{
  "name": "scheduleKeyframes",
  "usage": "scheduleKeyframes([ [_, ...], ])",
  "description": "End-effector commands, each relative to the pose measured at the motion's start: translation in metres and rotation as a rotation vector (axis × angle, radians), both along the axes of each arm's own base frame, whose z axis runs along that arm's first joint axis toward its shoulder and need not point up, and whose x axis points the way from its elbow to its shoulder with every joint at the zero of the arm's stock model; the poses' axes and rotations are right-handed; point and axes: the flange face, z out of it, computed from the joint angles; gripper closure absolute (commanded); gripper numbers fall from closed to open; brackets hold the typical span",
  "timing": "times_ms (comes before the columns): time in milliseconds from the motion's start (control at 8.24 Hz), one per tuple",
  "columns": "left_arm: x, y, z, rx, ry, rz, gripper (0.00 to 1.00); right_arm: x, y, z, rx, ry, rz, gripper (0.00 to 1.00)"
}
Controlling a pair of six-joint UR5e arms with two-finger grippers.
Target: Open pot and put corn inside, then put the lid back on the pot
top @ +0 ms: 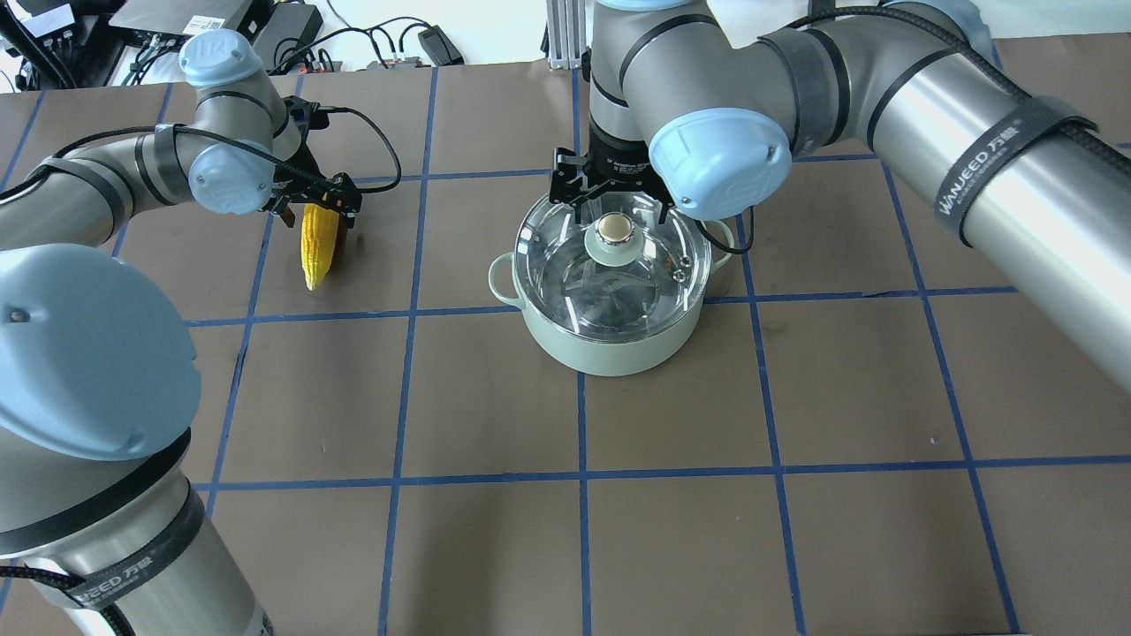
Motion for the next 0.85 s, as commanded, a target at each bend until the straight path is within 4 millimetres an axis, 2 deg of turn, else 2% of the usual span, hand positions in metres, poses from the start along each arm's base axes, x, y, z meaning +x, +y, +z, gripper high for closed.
scheduleKeyframes([
  [0,0.0,0.0,-0.011,0.012,0.006,0.003,0.67,0.003,-0.002,-0.021,0.027,-0.002,-0.037,0.0],
  [121,0.0,-0.001,-0.009,0.009,0.006,0.001,0.94,0.007,-0.005,-0.023,-0.002,0.005,-0.005,0.0],
  [243,0.0,0.0,-0.009,0.01,0.006,0.001,1.0,0.009,-0.003,-0.023,0.001,0.008,0.006,0.0],
  [486,-0.001,0.002,0.021,0.006,-0.007,0.016,1.0,0.01,-0.003,-0.027,0.007,0.01,0.005,0.0],
  [729,-0.002,0.016,0.068,0.013,-0.019,0.039,1.0,0.011,-0.005,-0.035,0.025,0.015,-0.001,0.03],
])
